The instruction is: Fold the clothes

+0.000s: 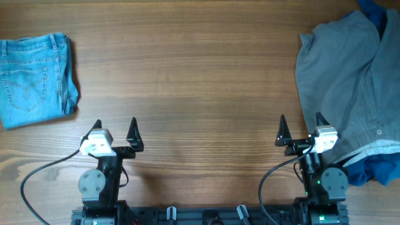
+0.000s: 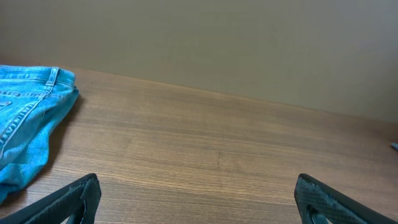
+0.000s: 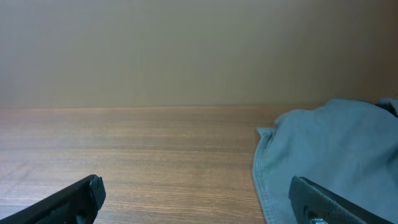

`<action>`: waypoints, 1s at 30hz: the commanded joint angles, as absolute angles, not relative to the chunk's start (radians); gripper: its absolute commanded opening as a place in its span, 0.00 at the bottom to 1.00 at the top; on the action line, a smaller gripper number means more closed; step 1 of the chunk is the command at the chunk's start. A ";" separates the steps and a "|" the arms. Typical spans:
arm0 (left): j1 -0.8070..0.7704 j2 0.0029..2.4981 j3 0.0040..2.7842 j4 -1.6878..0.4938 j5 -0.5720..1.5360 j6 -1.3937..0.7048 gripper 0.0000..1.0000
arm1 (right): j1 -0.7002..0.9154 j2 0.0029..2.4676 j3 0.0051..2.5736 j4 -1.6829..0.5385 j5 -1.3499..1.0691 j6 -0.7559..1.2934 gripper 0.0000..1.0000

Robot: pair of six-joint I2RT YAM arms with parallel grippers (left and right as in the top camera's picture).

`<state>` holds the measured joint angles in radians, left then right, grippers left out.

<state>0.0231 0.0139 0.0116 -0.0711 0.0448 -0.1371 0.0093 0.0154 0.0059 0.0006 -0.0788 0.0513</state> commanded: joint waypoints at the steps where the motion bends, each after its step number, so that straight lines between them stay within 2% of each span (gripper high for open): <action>1: 0.030 0.007 0.006 -0.076 0.033 -0.139 1.00 | 0.003 0.009 0.005 0.006 -0.095 0.064 1.00; 9: 0.030 0.007 0.006 -0.075 0.033 -0.164 1.00 | 0.003 0.009 0.007 0.004 -0.094 0.120 1.00; 15: 0.030 0.011 0.025 -0.073 0.063 -0.192 1.00 | 0.003 0.062 0.103 -0.139 -0.012 0.104 1.00; 22: 0.030 0.174 0.204 -0.212 0.063 -0.192 1.00 | 0.003 0.341 0.320 -0.238 0.035 0.104 1.00; 30: 0.030 0.535 0.540 -0.440 0.063 -0.192 1.00 | 0.002 0.864 0.738 -0.603 0.165 0.104 1.00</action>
